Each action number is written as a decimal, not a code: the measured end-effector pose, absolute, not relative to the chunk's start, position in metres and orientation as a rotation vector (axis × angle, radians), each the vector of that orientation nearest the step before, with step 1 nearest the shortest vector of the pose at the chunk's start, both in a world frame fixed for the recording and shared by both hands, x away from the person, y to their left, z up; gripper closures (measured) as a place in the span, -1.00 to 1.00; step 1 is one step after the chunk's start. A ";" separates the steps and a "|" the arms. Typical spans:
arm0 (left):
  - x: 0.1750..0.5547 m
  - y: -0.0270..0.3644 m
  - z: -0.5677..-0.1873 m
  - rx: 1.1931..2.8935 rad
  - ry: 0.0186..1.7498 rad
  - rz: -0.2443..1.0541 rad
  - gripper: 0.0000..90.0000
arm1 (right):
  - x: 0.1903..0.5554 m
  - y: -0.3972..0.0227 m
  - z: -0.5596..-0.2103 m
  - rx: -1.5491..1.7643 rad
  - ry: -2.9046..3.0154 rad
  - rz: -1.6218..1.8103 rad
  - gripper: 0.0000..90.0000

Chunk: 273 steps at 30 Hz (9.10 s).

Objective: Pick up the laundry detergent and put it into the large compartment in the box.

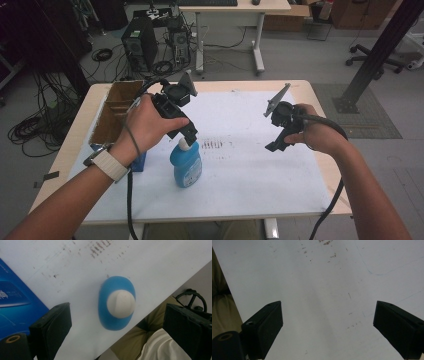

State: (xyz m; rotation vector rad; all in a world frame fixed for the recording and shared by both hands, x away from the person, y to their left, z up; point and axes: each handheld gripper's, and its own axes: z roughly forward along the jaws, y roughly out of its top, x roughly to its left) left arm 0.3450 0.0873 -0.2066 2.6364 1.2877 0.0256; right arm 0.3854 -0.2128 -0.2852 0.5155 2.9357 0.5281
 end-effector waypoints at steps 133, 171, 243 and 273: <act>0.345 0.074 -0.288 2.680 1.297 0.009 -0.19 | 0.381 -0.217 -0.294 0.533 2.939 0.545 -0.80; 0.340 0.081 -0.255 2.646 1.340 0.040 -0.18 | 0.380 -0.219 -0.292 0.527 2.931 0.554 -0.80; 0.339 0.110 -0.137 2.475 1.566 0.087 -0.17 | 0.381 -0.211 -0.283 0.463 2.931 0.580 -0.80; 0.352 0.138 -0.105 2.345 1.712 0.118 -0.17 | 0.387 -0.208 -0.285 0.447 2.939 0.589 -0.80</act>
